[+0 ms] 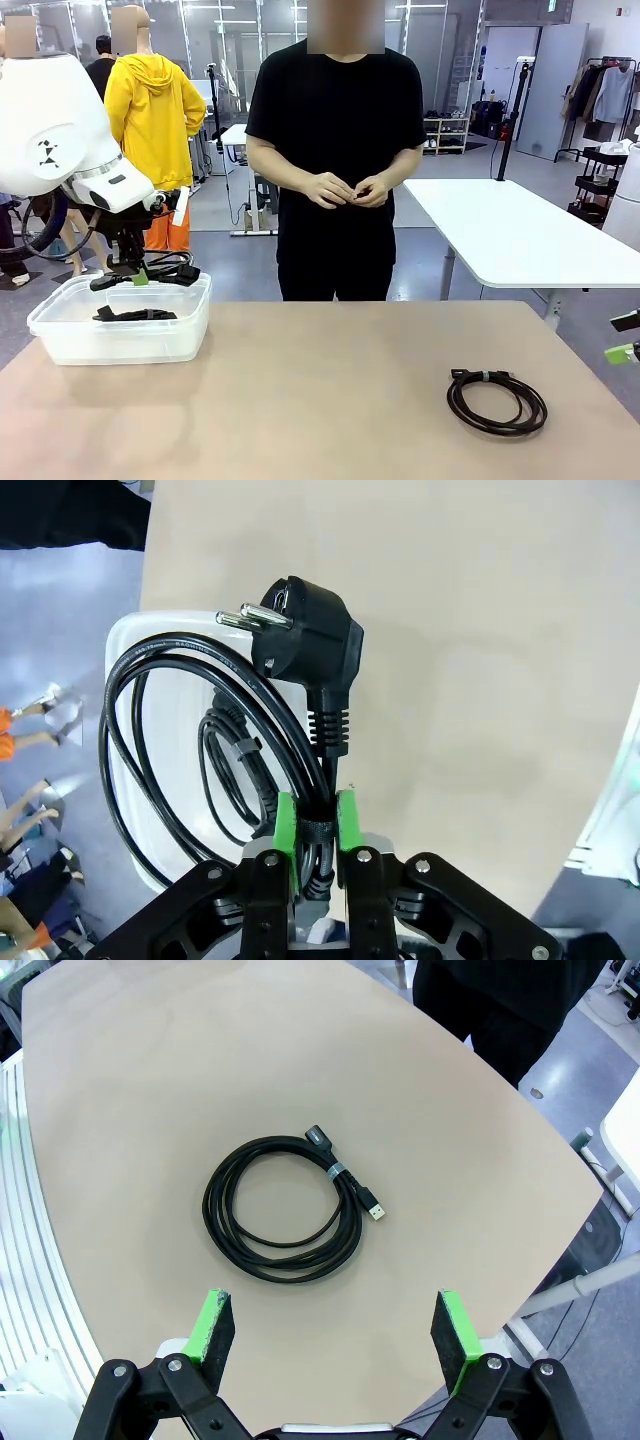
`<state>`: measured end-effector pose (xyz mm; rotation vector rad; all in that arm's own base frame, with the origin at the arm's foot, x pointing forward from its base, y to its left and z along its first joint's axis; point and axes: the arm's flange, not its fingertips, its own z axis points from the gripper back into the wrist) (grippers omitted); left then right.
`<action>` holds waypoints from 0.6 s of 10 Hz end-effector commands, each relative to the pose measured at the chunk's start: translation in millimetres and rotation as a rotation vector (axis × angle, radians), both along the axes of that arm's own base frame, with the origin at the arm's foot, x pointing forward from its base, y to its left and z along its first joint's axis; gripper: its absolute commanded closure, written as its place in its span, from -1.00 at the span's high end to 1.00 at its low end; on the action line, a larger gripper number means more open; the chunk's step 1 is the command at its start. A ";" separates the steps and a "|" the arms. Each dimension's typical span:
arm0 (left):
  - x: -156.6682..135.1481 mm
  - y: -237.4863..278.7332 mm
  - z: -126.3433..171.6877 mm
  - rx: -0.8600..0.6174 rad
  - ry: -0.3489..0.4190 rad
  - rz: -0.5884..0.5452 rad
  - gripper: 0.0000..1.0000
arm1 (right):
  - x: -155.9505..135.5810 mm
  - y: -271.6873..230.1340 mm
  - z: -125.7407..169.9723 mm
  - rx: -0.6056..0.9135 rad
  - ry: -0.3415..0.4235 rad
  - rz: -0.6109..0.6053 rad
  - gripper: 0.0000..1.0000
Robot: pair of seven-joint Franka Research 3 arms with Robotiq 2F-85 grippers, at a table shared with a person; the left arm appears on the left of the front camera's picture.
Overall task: Organize and store the cables.
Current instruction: Place the Power Cable into the Organizing box.
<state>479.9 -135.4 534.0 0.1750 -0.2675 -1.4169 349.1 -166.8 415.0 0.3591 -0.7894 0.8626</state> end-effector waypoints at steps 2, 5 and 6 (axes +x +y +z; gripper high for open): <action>-6.0 -4.2 2.1 0.046 -0.025 -0.037 -0.63 | 1.5 -0.6 -0.4 0.012 -0.002 -0.009 1.00; 17.1 71.5 10.5 -0.019 0.084 0.048 -0.63 | 1.5 -0.6 -0.4 0.012 -0.002 -0.009 1.00; 25.3 89.3 8.6 -0.047 0.108 0.064 -0.63 | 1.5 -0.6 -0.4 0.012 -0.002 -0.009 1.00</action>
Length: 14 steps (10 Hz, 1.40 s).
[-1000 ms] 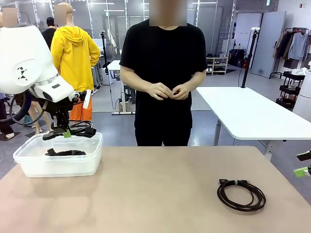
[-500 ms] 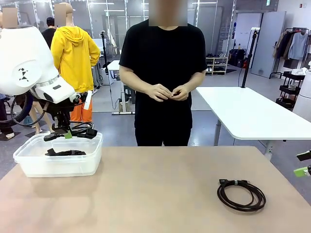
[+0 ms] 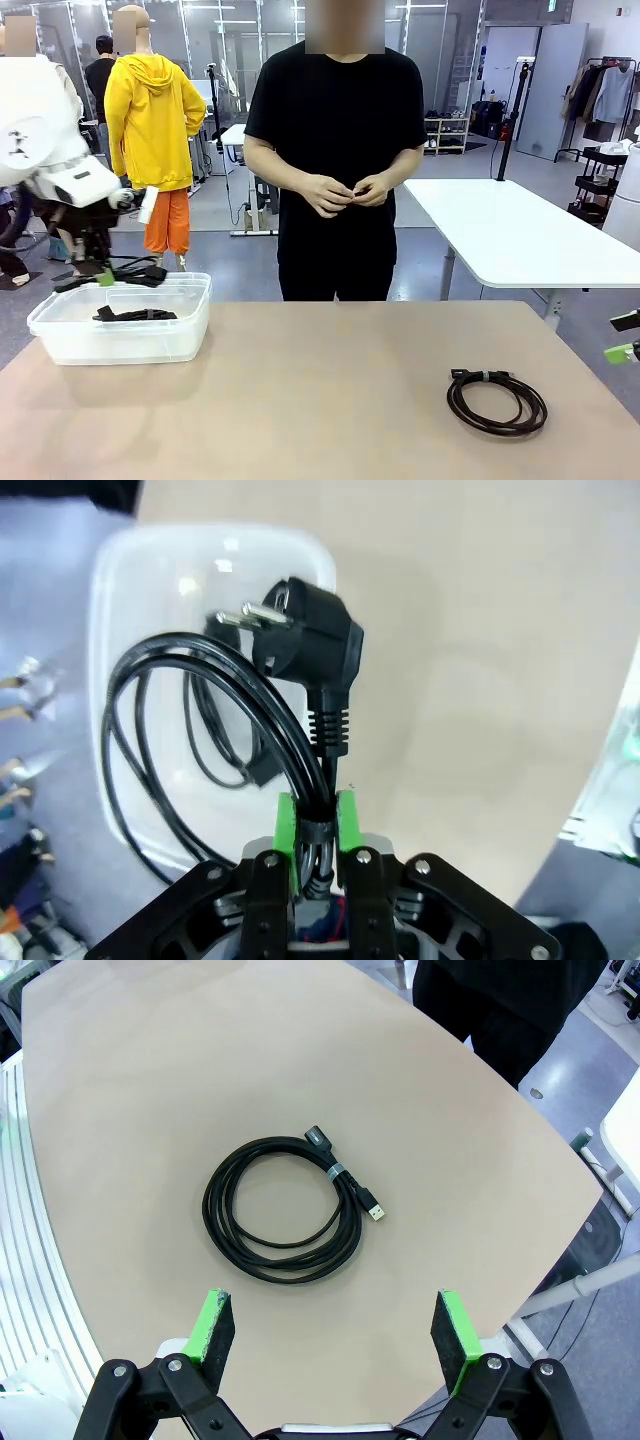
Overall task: Organize and store the cables.
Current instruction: Place the Power Cable into the Organizing box.
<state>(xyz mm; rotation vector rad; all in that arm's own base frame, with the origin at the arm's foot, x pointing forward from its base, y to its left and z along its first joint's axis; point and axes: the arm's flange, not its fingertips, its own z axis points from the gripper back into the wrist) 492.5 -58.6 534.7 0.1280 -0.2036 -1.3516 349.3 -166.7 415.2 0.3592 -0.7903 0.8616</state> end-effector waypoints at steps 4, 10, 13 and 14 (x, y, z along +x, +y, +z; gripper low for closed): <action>61.5 43.8 -27.4 -0.094 0.157 0.084 -0.63 | 1.3 -0.7 -0.6 0.011 -0.001 -0.008 1.00; 113.5 50.7 -71.5 -0.098 0.224 0.204 -0.63 | 1.3 -0.7 -0.6 0.011 -0.001 -0.008 1.00; 113.2 48.0 -76.5 -0.095 0.240 0.228 0.26 | 1.3 -0.7 -0.6 0.011 -0.001 -0.008 1.00; 112.1 44.5 -76.5 -0.102 0.240 0.236 0.77 | 1.3 -0.7 -0.6 0.011 -0.001 -0.008 1.00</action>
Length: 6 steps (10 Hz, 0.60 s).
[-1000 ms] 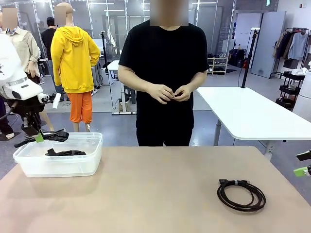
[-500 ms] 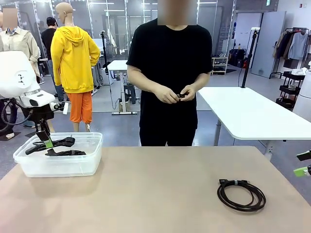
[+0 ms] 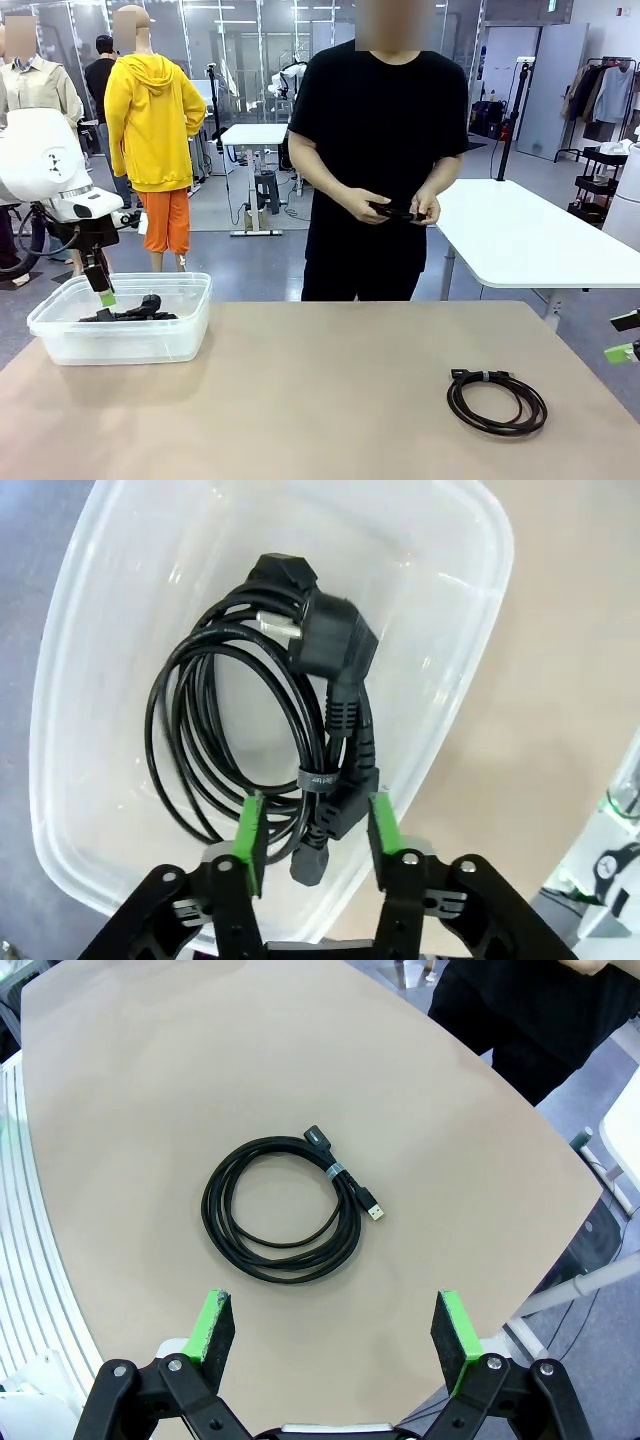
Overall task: Organize and store the cables.
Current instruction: Place the Power Cable into the Organizing box.
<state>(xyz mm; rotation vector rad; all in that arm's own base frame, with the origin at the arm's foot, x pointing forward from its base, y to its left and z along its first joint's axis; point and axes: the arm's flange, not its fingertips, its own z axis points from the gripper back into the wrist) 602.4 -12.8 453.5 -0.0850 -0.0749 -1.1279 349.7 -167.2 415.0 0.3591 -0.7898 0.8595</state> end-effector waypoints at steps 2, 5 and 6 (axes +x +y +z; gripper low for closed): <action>-4.8 -8.4 7.2 0.009 0.018 0.046 1.00 | 0.9 -0.2 -0.4 0.011 -0.002 -0.006 1.00; -17.9 -24.0 4.6 0.023 0.009 0.068 0.82 | 0.9 -0.2 -0.4 0.011 -0.002 -0.006 1.00; -2.9 -13.9 6.1 -0.003 -0.001 0.050 0.82 | 0.9 -0.2 -0.4 0.011 -0.002 -0.006 1.00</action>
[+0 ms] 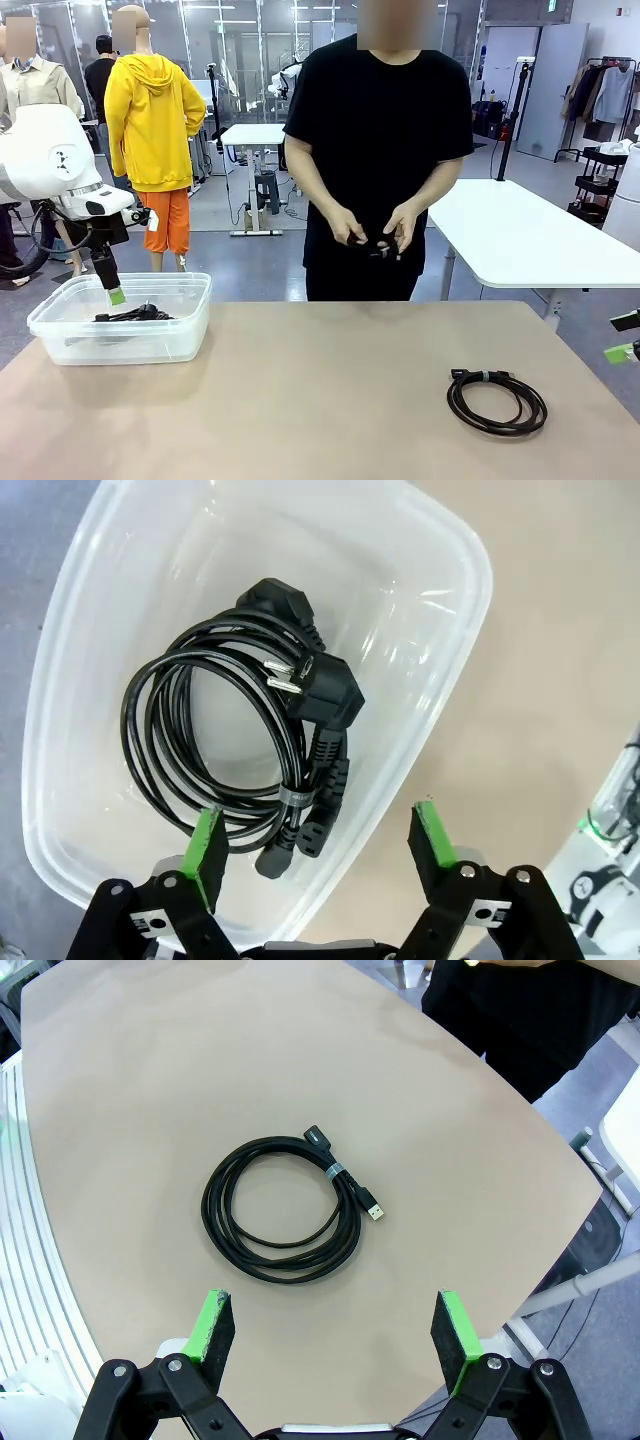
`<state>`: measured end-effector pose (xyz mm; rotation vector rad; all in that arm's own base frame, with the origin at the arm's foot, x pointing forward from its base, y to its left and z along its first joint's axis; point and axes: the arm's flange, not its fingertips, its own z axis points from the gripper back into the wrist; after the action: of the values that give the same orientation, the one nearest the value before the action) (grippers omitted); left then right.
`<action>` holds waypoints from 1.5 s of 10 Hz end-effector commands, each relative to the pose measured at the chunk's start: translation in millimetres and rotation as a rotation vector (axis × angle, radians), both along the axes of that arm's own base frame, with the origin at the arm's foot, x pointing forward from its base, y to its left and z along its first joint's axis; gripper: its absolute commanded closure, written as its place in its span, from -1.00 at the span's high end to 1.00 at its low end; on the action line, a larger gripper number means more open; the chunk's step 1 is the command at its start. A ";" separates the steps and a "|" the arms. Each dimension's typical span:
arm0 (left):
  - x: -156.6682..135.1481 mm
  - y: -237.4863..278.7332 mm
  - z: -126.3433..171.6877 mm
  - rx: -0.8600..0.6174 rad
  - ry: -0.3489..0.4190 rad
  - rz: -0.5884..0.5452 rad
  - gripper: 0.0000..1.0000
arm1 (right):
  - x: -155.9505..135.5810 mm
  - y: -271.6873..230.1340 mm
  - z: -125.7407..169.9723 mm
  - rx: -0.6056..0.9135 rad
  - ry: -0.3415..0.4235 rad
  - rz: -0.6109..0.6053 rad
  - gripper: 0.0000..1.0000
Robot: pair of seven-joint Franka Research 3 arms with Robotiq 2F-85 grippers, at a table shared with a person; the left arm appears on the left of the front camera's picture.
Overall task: Organize and store the cables.
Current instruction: Place the Power Cable into the Organizing box, then place the USB Extension Cable into the Organizing box.
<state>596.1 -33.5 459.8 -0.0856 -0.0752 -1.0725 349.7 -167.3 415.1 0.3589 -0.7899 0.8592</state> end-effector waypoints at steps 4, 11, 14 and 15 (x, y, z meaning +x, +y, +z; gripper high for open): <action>3.5 6.8 -0.2 -0.001 -0.003 -0.005 0.82 | 0.9 -0.1 -0.5 0.011 -0.002 -0.006 1.00; 3.5 6.8 -0.2 -0.001 -0.003 -0.005 0.82 | 0.9 -0.1 -0.5 0.011 -0.002 -0.006 1.00; 0.5 4.1 -0.5 0.000 0.000 0.006 0.82 | 0.9 -0.1 -0.5 0.011 -0.002 -0.006 1.00; -1.4 2.3 23.3 -0.009 -0.028 -0.017 0.82 | 0.9 -0.1 -0.5 0.011 -0.002 -0.006 1.00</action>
<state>596.8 -30.9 465.6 -0.0802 -0.0858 -1.0706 349.7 -167.3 415.1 0.3589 -0.7900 0.8589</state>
